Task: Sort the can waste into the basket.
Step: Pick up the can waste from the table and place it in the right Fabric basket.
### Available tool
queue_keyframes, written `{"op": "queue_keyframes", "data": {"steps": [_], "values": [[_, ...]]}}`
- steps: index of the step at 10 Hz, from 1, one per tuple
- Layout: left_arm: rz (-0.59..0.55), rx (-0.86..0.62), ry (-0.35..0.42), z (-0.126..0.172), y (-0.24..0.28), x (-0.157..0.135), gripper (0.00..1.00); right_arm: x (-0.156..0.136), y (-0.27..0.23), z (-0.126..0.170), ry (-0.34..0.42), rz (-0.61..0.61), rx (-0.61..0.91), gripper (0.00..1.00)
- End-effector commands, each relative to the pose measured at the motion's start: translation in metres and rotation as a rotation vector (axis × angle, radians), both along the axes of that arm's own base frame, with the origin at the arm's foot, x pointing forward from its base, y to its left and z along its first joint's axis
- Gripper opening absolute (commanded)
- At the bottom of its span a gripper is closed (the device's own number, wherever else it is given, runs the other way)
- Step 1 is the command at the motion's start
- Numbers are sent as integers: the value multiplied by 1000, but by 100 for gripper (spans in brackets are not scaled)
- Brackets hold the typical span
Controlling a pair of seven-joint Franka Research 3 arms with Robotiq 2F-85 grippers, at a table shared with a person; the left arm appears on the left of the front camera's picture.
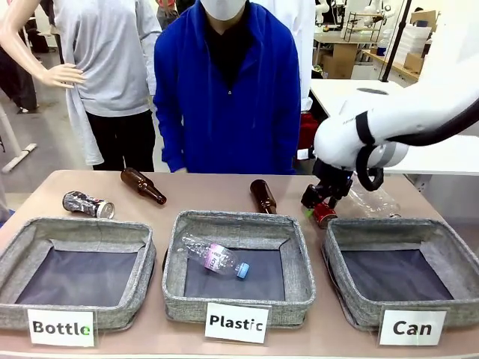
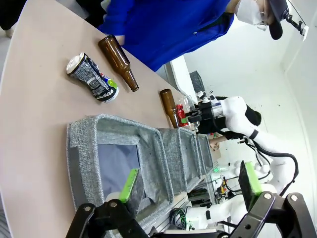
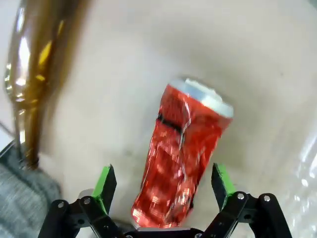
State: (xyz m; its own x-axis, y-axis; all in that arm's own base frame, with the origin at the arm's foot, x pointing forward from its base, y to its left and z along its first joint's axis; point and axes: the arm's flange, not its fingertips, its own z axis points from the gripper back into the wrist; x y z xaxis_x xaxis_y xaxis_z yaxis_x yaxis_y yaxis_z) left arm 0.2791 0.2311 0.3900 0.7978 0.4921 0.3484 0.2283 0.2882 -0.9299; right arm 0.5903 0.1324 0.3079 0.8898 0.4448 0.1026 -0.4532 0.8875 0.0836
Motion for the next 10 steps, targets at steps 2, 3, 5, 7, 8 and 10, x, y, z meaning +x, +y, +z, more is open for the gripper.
{"op": "queue_keyframes", "data": {"steps": [2, 3, 5, 7, 8, 10], "values": [[-7, 2, -27, 1, 1, -2, 100, -3, -1, -1, -36, -15, -30, 100], [-7, 2, -27, 1, 1, -2, 100, -1, 0, -2, -30, -14, -39, 100], [-7, 2, -27, 1, 1, -2, 100, 1, 5, -4, -30, 0, -64, 100], [-7, 2, -27, 1, 1, -2, 100, 0, 4, -5, -36, 16, -69, 40], [-7, 2, -27, 1, 1, -2, 100, 2, 5, -6, -32, 14, -69, 40], [-7, 2, -27, 1, 1, -2, 100, 1, 5, -5, -27, 15, -76, 24]]}}
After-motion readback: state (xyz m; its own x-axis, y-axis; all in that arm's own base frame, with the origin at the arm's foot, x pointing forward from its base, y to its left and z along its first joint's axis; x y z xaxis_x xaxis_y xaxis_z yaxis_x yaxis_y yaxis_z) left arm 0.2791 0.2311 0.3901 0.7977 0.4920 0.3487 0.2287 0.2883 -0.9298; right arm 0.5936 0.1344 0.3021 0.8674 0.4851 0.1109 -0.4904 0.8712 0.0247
